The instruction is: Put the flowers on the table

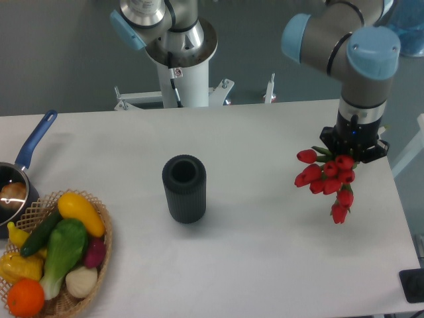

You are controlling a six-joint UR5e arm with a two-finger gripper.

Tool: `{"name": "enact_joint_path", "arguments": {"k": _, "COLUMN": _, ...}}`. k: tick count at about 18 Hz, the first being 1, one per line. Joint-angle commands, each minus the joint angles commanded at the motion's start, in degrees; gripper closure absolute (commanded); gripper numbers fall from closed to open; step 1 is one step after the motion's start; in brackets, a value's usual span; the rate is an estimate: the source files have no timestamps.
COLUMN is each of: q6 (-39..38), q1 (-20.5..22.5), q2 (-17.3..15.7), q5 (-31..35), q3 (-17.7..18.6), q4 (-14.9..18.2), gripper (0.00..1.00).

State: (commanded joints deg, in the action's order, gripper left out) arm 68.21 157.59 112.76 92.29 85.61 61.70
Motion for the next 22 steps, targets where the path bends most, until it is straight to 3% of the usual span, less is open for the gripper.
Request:
{"name": "enact_joint_path", "arguments": {"k": 1, "q6": 0.0, "q1": -0.26, "q2": 0.27, "q5": -0.17, "q3": 0.0, "q4": 0.0, "gripper": 0.92}}
{"name": "enact_joint_path", "arguments": {"k": 3, "q6": 0.35, "q1": -1.14, "q2": 0.97, "q5": -0.26, "q3": 0.17, "q4": 0.0, "gripper": 0.63}}
{"name": "enact_joint_path", "arguments": {"k": 4, "q6": 0.35, "q1": -1.23, "q2": 0.97, "q5": -0.26, "q3": 0.61, "q4": -0.09, "gripper": 0.54}}
{"name": "enact_joint_path", "arguments": {"k": 5, "q6": 0.26, "q1": -1.23, "q2": 0.97, "q5": -0.26, "q3": 1.14, "q4": -0.09, "gripper": 0.51}}
{"name": "enact_joint_path", "arguments": {"k": 7, "q6": 0.17, "q1": -1.23, "q2": 0.62, "q5": -0.18, "q3": 2.19, "q4": -0.26, "gripper": 0.0}}
{"name": "enact_joint_path", "arguments": {"k": 17, "q6": 0.35, "q1": -0.71, "q2": -1.13, "q5": -0.61, "q3": 2.2, "q4": -3.07, "gripper": 0.0}}
{"name": "enact_joint_path", "arguments": {"k": 19, "q6": 0.43, "q1": -0.01, "q2": -1.31, "q5": -0.62, "q3": 2.02, "q4": -5.17, "gripper": 0.0}}
{"name": "enact_joint_path", "arguments": {"k": 22, "q6": 5.42, "q1": 1.23, "q2": -1.31, "q5": -0.62, "q3": 1.76, "q4": -5.54, "gripper": 0.0}}
